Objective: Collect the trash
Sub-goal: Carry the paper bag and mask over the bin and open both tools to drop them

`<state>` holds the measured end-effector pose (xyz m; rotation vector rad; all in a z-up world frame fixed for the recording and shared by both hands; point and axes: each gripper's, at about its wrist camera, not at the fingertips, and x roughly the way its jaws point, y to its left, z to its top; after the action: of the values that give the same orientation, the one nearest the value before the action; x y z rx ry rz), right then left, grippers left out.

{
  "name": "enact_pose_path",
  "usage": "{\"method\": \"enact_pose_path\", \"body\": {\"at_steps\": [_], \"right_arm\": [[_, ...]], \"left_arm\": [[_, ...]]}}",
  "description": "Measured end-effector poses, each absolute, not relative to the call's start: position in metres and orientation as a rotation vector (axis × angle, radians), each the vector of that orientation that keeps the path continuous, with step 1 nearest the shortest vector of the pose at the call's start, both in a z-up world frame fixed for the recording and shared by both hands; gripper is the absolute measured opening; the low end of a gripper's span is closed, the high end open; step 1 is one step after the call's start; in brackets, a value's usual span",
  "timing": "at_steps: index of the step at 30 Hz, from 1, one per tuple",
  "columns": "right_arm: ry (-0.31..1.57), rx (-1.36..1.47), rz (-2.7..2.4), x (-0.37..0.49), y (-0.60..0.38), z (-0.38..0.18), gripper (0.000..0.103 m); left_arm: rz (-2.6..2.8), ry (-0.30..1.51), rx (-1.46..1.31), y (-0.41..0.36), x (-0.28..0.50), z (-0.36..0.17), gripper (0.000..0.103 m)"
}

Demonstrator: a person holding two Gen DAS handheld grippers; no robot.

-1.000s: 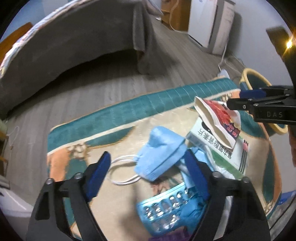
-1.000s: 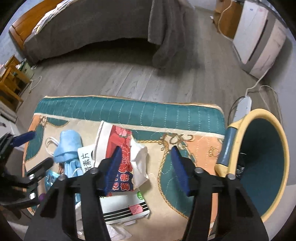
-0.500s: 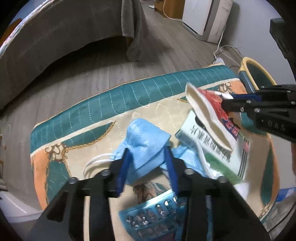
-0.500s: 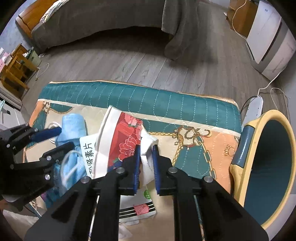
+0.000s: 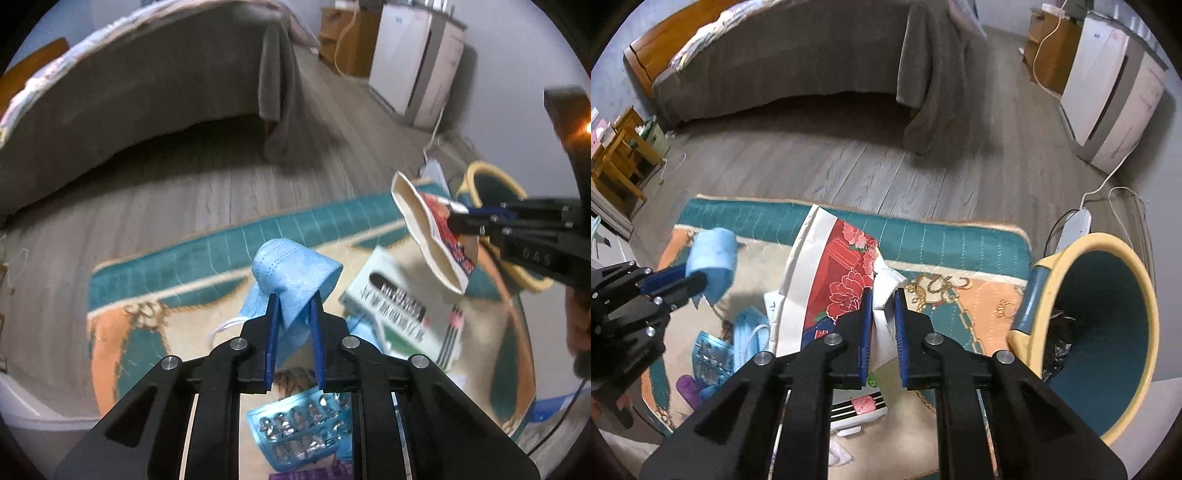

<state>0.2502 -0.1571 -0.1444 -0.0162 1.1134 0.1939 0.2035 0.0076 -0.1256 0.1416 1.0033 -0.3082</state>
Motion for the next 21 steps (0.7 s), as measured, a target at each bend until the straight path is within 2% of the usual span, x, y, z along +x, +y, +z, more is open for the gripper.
{"method": "enact_pose_path", "body": {"at_steps": [9,21], "right_arm": [[1.043,0.003,0.155,0.229,-0.184,-0.114,0.011],[0.983,0.056,0.028,0.197,-0.248,-0.088,0.011]], "left_arm": [[-0.314,0.854,0.108,-0.007,0.181,-0.076,0.017],[-0.427,0.761,0.112,-0.077,0.156,-0.051,0.017]]}}
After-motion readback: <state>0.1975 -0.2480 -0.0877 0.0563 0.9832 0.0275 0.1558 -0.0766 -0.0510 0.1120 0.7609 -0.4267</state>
